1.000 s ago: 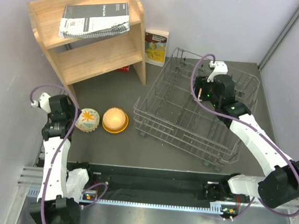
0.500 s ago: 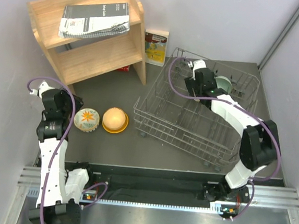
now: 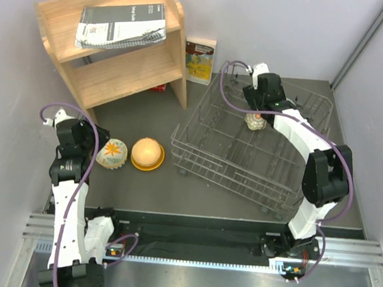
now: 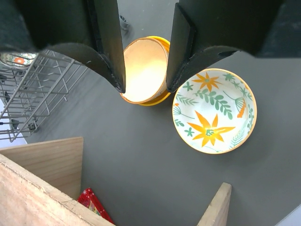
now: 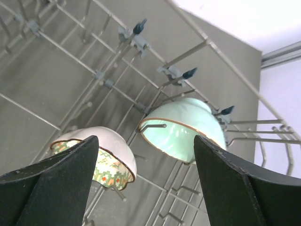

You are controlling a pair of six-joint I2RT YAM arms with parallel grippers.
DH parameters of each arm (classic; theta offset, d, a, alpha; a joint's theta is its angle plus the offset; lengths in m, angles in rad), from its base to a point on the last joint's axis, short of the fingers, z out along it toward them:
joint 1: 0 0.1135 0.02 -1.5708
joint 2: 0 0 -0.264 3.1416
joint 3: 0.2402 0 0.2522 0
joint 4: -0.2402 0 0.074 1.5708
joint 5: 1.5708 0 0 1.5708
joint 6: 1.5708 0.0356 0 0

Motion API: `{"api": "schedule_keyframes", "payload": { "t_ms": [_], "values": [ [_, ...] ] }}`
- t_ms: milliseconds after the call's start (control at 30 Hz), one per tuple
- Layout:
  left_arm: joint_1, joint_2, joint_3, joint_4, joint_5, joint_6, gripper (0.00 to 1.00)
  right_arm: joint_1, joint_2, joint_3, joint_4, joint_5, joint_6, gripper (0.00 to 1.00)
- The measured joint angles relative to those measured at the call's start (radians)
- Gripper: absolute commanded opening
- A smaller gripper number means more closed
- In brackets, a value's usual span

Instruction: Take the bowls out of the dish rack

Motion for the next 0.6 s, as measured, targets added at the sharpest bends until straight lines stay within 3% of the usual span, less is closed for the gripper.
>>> {"api": "schedule_keyframes", "payload": {
  "t_ms": [600],
  "values": [
    [0.0, 0.003, -0.028, 0.015, 0.034, -0.006, 0.43, -0.013, 0.018, -0.038, -0.035, -0.121, 0.014, 0.81]
  ]
}}
